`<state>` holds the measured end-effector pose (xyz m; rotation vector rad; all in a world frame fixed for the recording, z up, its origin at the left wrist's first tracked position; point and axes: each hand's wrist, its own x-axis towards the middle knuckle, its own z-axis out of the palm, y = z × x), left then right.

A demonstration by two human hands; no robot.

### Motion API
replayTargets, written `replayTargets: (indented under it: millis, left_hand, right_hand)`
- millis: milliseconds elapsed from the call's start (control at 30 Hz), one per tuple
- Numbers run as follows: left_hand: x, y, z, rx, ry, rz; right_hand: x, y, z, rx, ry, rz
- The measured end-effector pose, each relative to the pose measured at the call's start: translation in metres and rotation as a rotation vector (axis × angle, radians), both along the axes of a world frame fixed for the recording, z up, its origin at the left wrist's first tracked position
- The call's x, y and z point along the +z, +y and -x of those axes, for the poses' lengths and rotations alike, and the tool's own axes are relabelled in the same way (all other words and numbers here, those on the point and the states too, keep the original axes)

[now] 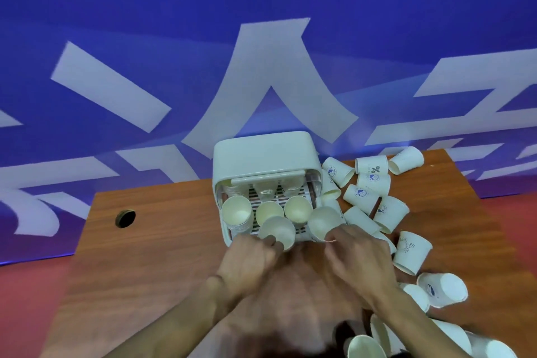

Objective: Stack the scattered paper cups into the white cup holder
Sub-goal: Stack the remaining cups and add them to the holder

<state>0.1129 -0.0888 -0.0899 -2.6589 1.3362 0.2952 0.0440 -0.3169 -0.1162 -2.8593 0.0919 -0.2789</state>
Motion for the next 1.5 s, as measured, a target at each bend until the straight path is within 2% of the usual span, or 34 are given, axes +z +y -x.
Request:
replayTargets:
  millis: [167, 600, 767, 1000, 1067, 1500]
  left_hand:
    - [0.012, 0.002, -0.022, 0.122, -0.045, 0.012]
    - [-0.001, -0.01, -0.047, 0.192, -0.042, -0.031]
    - [-0.016, -0.016, -0.054, 0.185, -0.009, -0.125]
    - [-0.037, -0.027, -0.056, 0.254, 0.102, -0.106]
    - [-0.039, -0.03, -0.054, 0.258, 0.067, -0.13]
    - [-0.081, -0.027, -0.055, 0.348, 0.145, -0.111]
  right_hand:
    - [0.002, 0.005, -0.029, 0.014, -0.055, -0.088]
    - [-0.037, 0.006, -0.06, 0.086, -0.075, -0.13]
    - [-0.052, 0.004, -0.067, 0.115, -0.032, -0.137]
    - [-0.08, 0.004, -0.071, 0.148, 0.044, -0.135]
    - [-0.084, 0.004, -0.073, 0.169, 0.073, -0.117]
    - [-0.091, 0.014, -0.094, 0.192, 0.239, -0.186]
